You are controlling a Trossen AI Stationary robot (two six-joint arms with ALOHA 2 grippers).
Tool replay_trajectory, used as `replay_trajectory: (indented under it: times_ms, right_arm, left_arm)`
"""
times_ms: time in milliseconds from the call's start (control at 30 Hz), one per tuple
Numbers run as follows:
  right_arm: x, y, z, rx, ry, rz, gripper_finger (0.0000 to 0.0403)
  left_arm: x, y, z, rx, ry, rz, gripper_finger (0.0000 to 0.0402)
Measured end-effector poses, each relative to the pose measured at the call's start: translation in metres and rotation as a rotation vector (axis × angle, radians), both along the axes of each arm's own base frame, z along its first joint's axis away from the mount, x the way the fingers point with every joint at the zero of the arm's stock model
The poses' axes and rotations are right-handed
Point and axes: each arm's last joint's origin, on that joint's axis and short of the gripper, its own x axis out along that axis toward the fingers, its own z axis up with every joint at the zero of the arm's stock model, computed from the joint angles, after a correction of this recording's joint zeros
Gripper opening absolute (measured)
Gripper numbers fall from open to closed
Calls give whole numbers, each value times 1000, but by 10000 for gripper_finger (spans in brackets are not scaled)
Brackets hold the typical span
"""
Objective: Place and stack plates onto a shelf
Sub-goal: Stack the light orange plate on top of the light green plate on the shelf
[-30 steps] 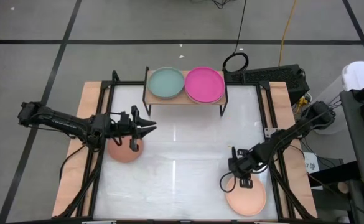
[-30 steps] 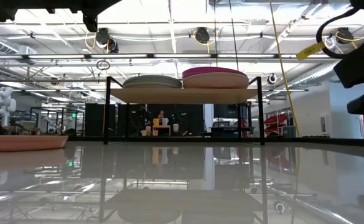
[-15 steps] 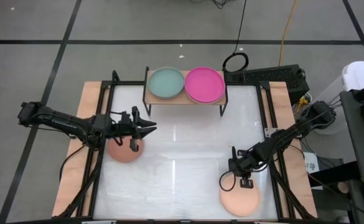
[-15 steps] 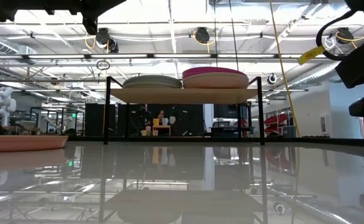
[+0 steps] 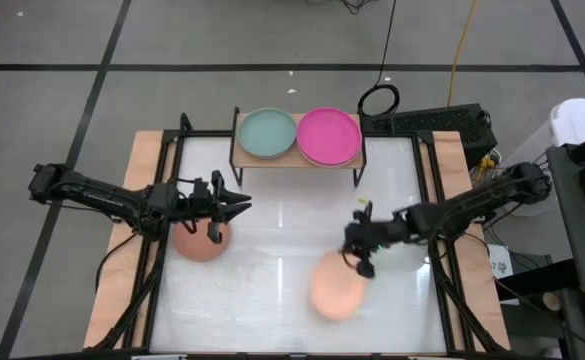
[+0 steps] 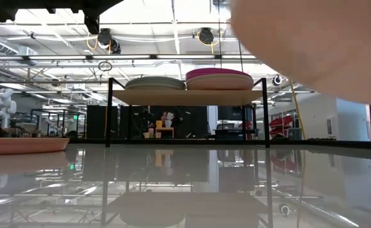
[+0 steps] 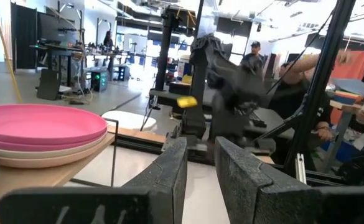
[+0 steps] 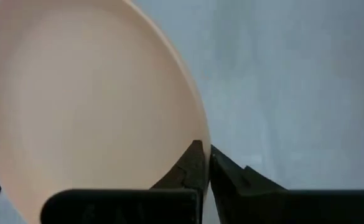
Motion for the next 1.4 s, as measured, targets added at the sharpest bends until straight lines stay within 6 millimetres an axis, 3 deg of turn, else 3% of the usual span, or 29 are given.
replay_trajectory:
  times_ms: [167,400,567,700,1000,1200,1400]
  right_arm:
    - [23,-37,38,-85,-145,-71,1]
    - [38,-92,96,-154,-379,-239,0]
    - [44,-123,120,-112,-512,-274,0]
    - [53,-146,125,-77,-577,-308,0]
    - [89,-197,116,-16,-555,-338,0]
    - [103,-217,114,-12,-555,-348,0]
    - [105,-236,99,-15,-517,-395,0]
  left_arm:
    - [0,0,0,7,-1,1,88]
    - [0,0,0,28,0,4,88]
    - [0,0,1,57,-2,8,88]
    - [0,0,1,53,-2,7,88]
    - [0,0,0,52,3,7,88]
    - [0,0,-2,53,21,6,88]
    - [0,0,-2,55,29,6,88]
